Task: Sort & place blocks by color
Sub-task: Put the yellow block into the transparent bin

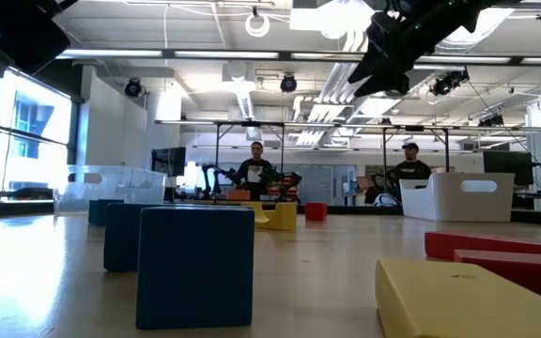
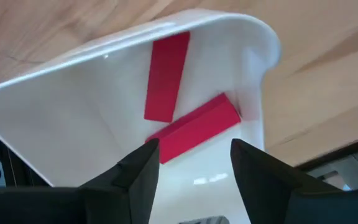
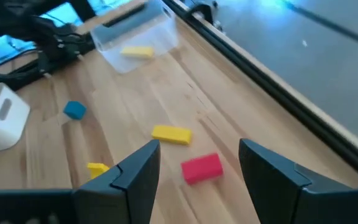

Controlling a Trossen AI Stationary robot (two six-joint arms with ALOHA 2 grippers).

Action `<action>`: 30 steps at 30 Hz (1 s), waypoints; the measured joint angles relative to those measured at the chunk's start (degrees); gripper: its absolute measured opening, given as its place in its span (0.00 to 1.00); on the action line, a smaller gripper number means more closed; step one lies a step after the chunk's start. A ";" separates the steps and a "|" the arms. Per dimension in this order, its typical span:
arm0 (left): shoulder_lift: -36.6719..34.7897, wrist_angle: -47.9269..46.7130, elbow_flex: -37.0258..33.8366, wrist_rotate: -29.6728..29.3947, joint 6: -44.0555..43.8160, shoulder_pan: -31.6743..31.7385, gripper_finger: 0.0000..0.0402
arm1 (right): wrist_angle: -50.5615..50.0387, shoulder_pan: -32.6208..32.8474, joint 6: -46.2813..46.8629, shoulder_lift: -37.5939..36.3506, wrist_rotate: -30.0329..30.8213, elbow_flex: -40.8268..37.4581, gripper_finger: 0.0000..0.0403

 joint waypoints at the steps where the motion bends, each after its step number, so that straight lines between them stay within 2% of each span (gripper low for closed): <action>1: -0.49 -0.16 0.05 -0.08 0.02 -0.02 0.46 | 0.91 0.73 -0.42 0.00 -0.03 0.00 0.51; 8: -6.24 -0.50 0.08 -5.18 0.02 0.04 0.45 | 9.99 6.70 -0.53 0.00 1.35 0.00 0.51; 15: -13.11 -0.83 0.08 -16.62 2.09 3.44 0.46 | 12.42 13.59 -0.55 0.02 10.66 0.00 0.51; 19: -16.42 -0.95 0.12 -22.80 7.39 7.83 0.46 | 14.85 17.30 -0.53 0.02 15.22 0.00 0.51; 24: -19.80 -0.96 0.12 -29.51 17.31 14.68 0.46 | 19.22 20.18 1.47 0.03 17.35 0.00 0.51; 30: -22.35 -0.13 0.14 -37.30 25.06 23.21 0.46 | 23.81 23.14 3.82 0.06 19.56 0.00 0.51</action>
